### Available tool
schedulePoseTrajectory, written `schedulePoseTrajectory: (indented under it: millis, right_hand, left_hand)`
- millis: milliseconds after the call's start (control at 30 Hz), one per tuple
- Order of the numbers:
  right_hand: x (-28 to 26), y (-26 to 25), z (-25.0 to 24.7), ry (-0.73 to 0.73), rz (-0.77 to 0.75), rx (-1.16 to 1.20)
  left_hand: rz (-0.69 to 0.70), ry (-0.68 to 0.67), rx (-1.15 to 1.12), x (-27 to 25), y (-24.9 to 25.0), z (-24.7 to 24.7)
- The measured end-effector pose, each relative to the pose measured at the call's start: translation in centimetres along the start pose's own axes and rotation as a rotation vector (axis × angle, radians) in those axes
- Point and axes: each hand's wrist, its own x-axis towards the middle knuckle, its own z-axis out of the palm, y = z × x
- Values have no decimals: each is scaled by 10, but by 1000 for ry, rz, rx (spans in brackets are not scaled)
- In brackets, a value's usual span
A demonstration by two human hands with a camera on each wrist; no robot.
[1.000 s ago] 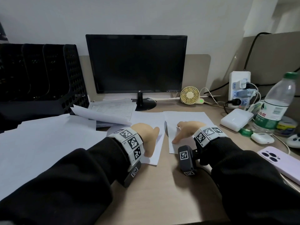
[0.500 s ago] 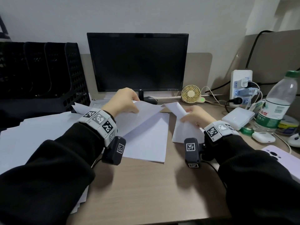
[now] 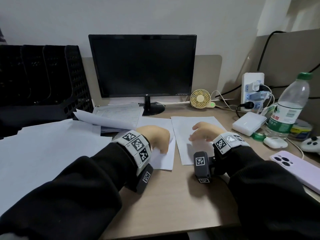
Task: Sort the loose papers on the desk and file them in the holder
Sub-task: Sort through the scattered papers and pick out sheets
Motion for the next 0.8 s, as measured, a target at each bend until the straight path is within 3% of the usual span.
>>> schedulePoseTrajectory:
  millis: [200, 367, 600, 800]
  right_hand:
    - [0, 5, 2, -147, -58, -66]
    - [2, 7, 5, -157, -89, -146]
    - [-3, 6, 2, -194, -122, -306]
    - [-7, 6, -2, -203, -104, -279]
  left_hand:
    - [-81, 24, 5, -2, 12, 5]
    - [-89, -4, 58, -4, 20, 7]
    - [-92, 58, 140, 7, 17, 9]
    - [-163, 275, -113, 9, -30, -10]
